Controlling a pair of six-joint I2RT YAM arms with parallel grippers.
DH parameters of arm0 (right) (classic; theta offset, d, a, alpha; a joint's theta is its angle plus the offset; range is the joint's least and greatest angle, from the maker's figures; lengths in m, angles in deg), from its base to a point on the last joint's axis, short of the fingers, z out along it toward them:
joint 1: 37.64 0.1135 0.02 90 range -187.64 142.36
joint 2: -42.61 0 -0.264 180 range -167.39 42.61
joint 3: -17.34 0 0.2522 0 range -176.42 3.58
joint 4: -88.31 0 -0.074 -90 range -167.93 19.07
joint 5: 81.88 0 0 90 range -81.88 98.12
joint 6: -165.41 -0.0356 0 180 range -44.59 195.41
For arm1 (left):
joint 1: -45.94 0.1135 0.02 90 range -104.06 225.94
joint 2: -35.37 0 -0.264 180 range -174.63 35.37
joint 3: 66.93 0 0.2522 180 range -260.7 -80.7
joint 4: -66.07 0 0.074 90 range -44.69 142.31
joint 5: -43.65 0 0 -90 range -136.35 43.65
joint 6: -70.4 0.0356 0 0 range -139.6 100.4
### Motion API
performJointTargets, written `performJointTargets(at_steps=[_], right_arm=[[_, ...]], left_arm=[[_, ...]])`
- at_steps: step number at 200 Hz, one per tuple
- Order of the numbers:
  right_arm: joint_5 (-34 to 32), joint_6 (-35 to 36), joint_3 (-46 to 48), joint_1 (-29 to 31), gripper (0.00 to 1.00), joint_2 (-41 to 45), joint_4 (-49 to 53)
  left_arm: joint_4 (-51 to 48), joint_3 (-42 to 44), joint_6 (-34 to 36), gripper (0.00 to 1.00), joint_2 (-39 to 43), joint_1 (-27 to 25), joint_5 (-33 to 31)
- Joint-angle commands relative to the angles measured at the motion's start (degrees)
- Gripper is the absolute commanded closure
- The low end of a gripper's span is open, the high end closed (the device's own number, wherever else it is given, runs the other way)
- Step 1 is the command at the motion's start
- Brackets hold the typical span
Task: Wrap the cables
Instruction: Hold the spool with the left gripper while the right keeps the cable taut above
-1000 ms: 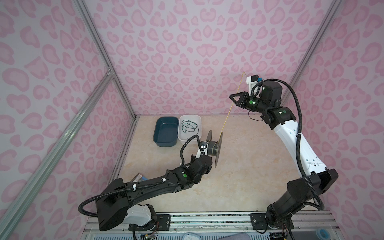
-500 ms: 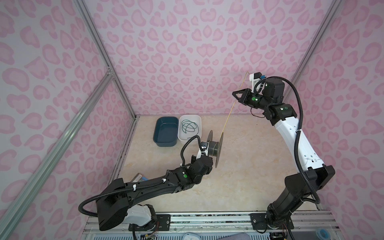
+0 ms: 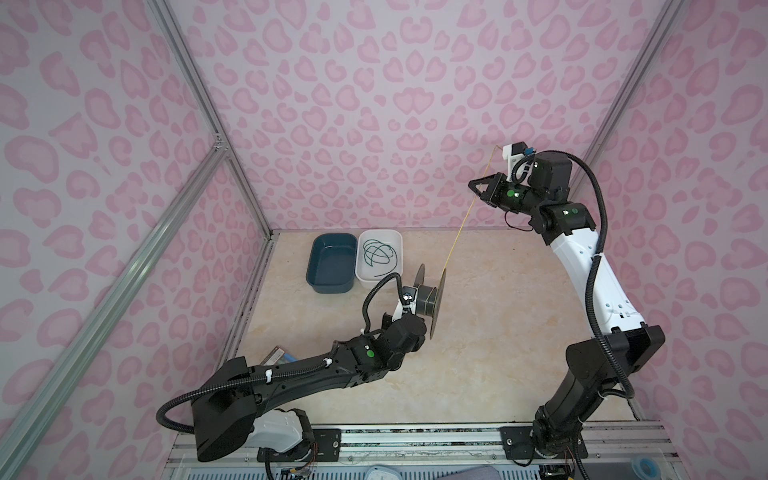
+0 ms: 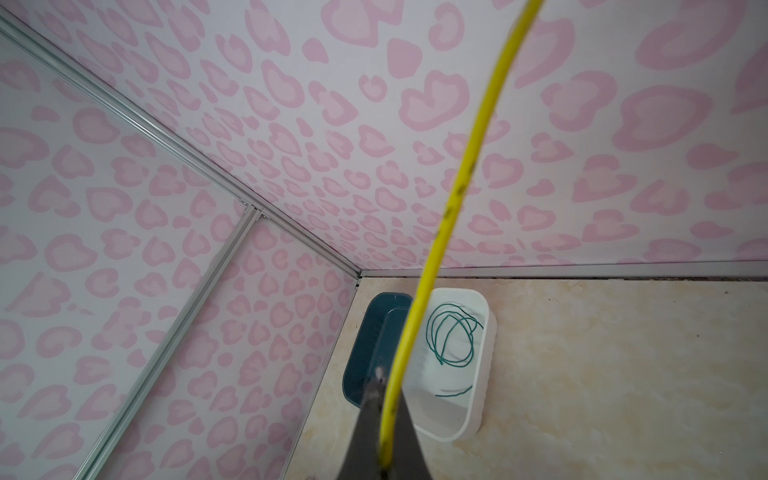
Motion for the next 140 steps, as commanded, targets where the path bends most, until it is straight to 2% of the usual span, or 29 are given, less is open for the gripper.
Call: performJointTargets(at_steps=[1, 71, 140], right_arm=[[-5.8, 0.0, -2.1, -1.3, 1.0, -0.5, -15.2], [-7.0, 1.8, -0.5, -1.3, 1.0, -1.0, -15.7], [-7.8, 1.6, -2.0, -1.4, 1.0, -3.4, -16.3]], left_arm=[[-17.0, 0.9, 2.1, 0.96, -0.1, -0.4, 3.0], [-20.3, 0.6, 5.1, 0.96, 2.4, -2.2, 4.5], [-23.5, 1.7, 5.1, 0.96, 3.4, -5.6, 5.9]])
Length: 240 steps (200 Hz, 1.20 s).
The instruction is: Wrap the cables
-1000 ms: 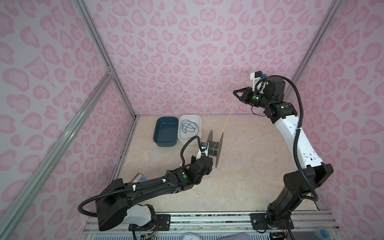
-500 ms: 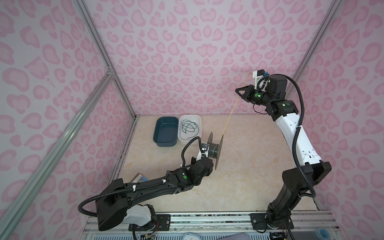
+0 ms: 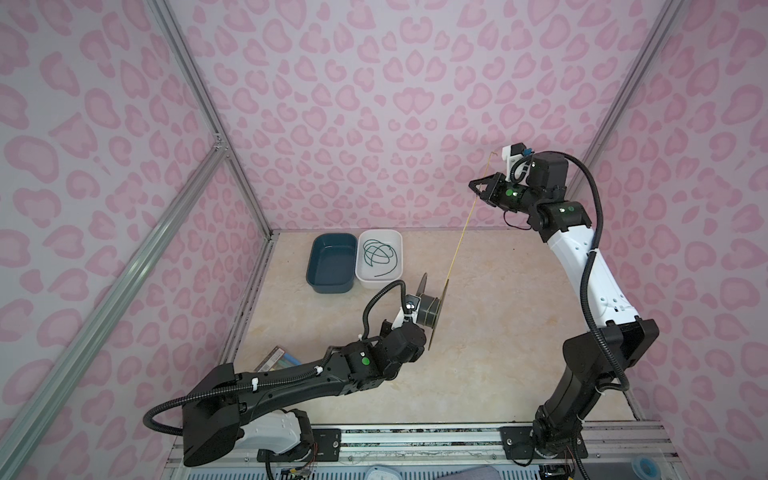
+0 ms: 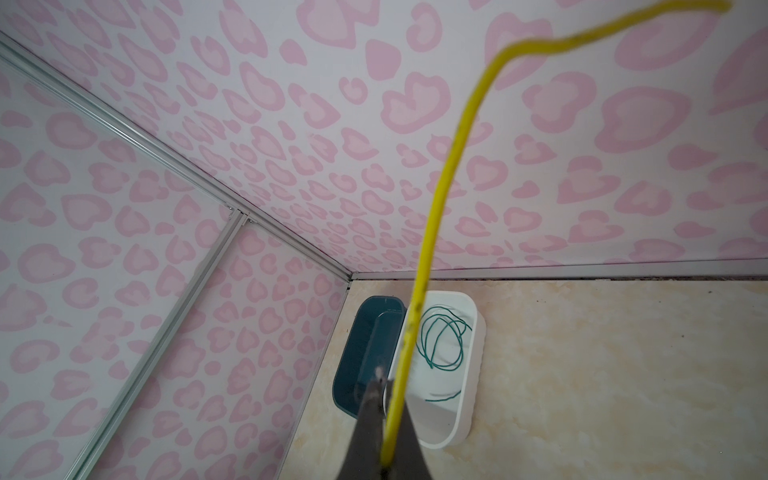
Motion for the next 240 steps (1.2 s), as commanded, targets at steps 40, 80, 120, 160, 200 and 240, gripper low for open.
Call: performJointTargets(at_steps=[40, 80, 120, 160, 200, 240], right_arm=[[-7.5, 2.0, -0.1, -0.8, 1.0, -1.5, -16.5], [-8.3, 0.9, 7.4, -1.0, 1.0, -0.2, -20.8], [-9.3, -1.4, 16.3, -1.2, 1.0, 0.9, -26.3], [-10.8, -3.8, 28.7, -1.5, 1.0, 3.5, -33.1], [-13.2, -6.1, 43.2, -0.2, 1.0, 7.6, -39.6], [-17.7, -8.5, 55.3, 3.2, 1.0, 9.8, -46.6]], left_arm=[[-17.9, 0.6, 4.5, 0.96, 2.0, -2.9, 8.2], [-18.1, 0.5, 5.8, 0.96, 8.8, -2.9, 11.4], [-18.2, -0.3, 5.6, 0.96, 16.7, -2.6, 12.9], [-17.6, -2.1, 3.8, 0.96, 23.8, -0.6, 12.7], [-14.9, -5.2, 1.7, 0.96, 26.6, 4.0, 14.7], [-10.5, -8.3, -0.6, 0.96, 26.9, 10.1, 21.0]])
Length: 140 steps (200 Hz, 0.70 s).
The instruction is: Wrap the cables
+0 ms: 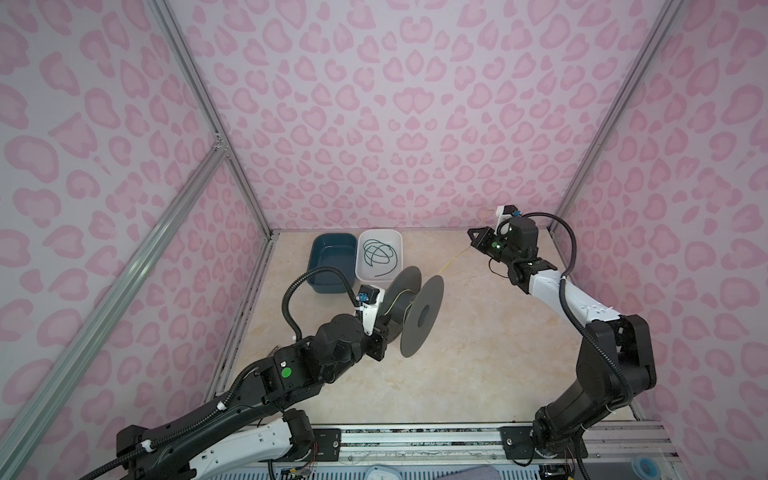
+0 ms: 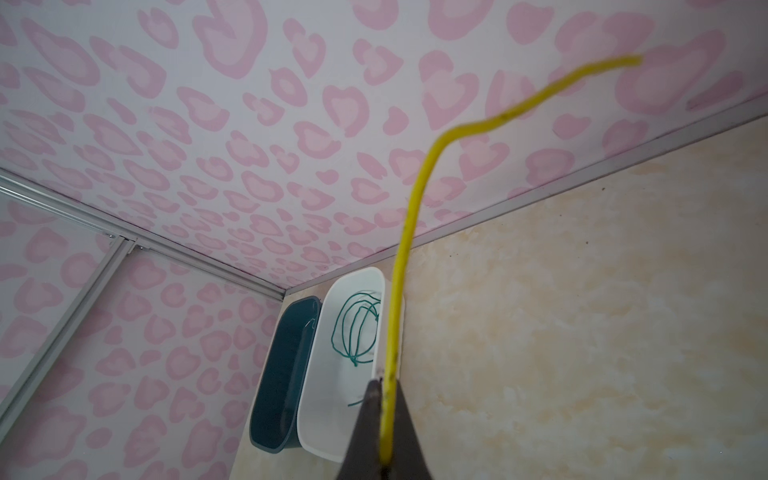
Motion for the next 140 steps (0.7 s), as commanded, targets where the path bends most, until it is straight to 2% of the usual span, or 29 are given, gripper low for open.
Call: performJointTargets(at_steps=[1, 52, 89, 140], right_arm=[[-5.2, -1.6, 4.7, 1.4, 1.0, 0.5, -8.0], [-9.8, -5.0, 13.9, 5.8, 1.0, 2.5, -12.8], [-12.2, -6.9, 18.1, 8.5, 1.0, 3.9, -14.1], [-15.8, -6.1, 22.8, 13.3, 1.0, 9.0, -13.5]], left_arm=[[7.1, -2.3, -2.8, 0.96, 0.7, 2.6, 4.4], [11.4, -4.0, -7.7, 0.96, -0.2, 9.1, 7.9], [13.7, -5.1, -11.9, 0.96, -2.3, 11.0, 4.2], [16.6, -6.8, -16.2, 0.96, -6.4, 11.9, -1.4]])
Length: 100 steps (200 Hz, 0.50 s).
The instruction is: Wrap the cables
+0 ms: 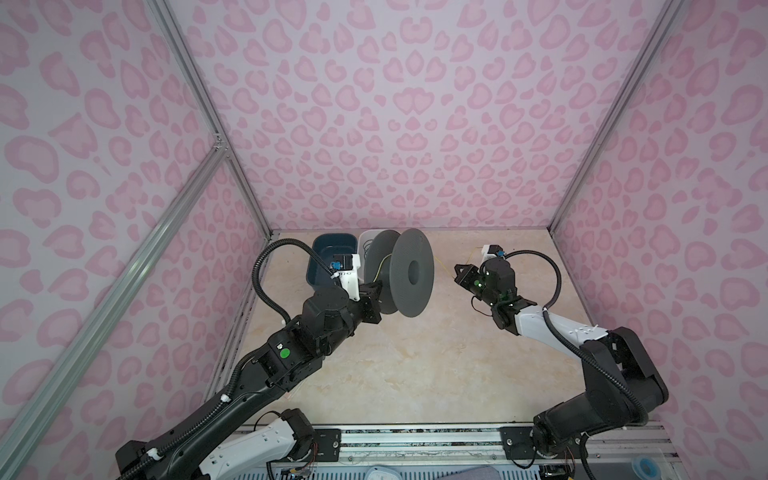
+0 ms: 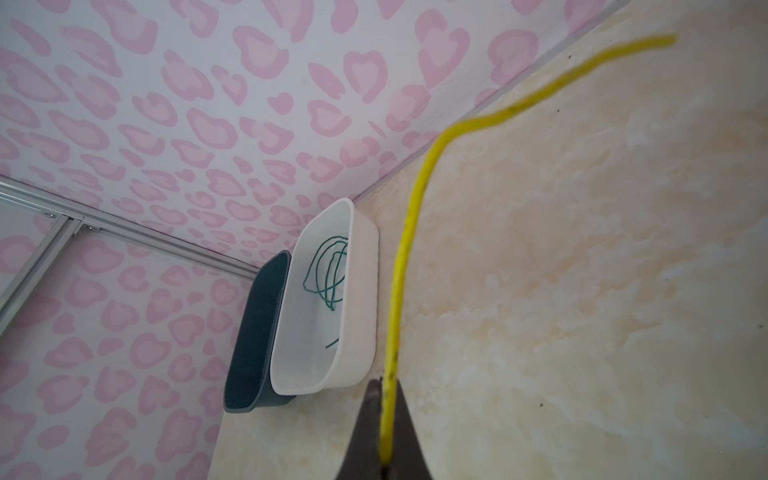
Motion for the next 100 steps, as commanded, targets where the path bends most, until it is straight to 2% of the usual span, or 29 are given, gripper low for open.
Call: performJointTargets(at_steps=[1, 73, 100], right_arm=[[-3.0, 0.7, 1.7, 1.9, 1.0, 1.8, -1.2], [-7.7, 4.1, 5.1, 9.3, 1.0, 8.4, 2.5], [-9.7, 5.5, 5.2, 12.6, 1.0, 9.8, 4.0]], left_arm=[[9.0, -1.4, -4.0, 0.96, -1.3, 0.4, -4.7], [12.5, -3.5, -7.4, 0.96, -7.5, 1.5, -6.7], [12.7, -3.9, -8.4, 0.96, -9.5, 1.6, -9.8]])
